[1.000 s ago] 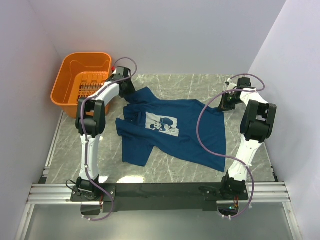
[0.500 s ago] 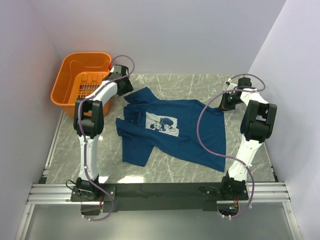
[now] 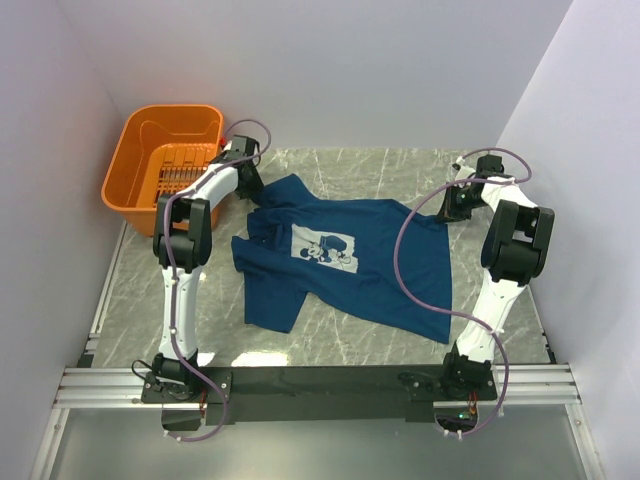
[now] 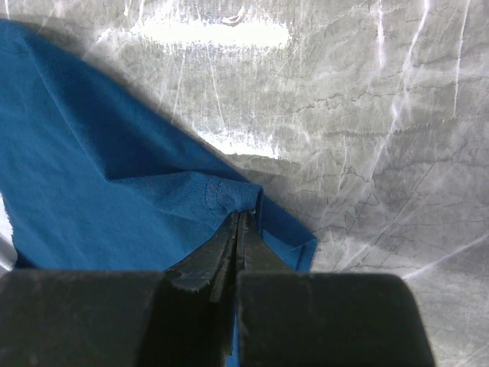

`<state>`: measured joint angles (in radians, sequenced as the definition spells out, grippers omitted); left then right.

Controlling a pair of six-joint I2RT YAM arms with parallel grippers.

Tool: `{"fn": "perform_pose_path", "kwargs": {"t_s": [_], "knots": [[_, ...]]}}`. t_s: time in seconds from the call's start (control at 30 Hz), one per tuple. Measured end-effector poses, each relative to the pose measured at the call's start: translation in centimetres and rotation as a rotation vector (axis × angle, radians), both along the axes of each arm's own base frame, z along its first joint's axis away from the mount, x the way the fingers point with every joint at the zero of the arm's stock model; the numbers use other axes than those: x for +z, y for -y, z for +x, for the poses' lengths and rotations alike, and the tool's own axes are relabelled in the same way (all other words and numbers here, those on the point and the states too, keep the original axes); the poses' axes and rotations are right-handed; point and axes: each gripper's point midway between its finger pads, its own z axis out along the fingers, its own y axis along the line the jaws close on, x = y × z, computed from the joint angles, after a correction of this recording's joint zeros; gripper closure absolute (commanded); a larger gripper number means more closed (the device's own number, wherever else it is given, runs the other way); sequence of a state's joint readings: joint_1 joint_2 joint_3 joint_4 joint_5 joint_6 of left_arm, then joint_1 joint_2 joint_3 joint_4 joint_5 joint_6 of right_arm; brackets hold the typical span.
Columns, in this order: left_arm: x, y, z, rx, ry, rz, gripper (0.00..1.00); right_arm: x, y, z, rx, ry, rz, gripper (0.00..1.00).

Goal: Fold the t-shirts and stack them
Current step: Flatten the tshirt out

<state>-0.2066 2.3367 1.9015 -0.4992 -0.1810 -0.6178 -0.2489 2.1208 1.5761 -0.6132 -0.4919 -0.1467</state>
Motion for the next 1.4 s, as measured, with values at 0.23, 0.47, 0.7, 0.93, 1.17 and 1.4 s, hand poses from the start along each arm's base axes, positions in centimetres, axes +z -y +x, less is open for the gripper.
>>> {"fn": "perform_pose_path", "kwargs": {"t_s": [0.23,0.47,0.7,0.93,1.17,1.4], "knots": [[-0.3,0.1,0.4,-0.008,-0.002,-0.002,0.85,0.0,0.0,0.0,0.000,0.000,0.000,1.00],[-0.2,1.0,1.0,-0.061,0.025,-0.033,1.00,0.0,-0.1,0.0,0.006,0.003,0.004,1.00],[2.0,2.4,1.4,-0.135,0.098,-0.092,1.00,0.5,0.0,0.1,0.012,0.018,0.030,1.00],[10.0,3.3,2.6,-0.197,0.285,-0.160,1.00,3.5,0.4,1.0,0.005,0.096,0.053,1.00],[15.7,3.2,2.3,-0.233,0.414,-0.202,1.00,9.9,-0.1,1.9,0.030,0.268,0.065,1.00],[18.1,3.3,1.0,-0.264,0.457,-0.227,1.00,14.3,-0.5,0.6,0.046,0.378,0.090,1.00]]}}
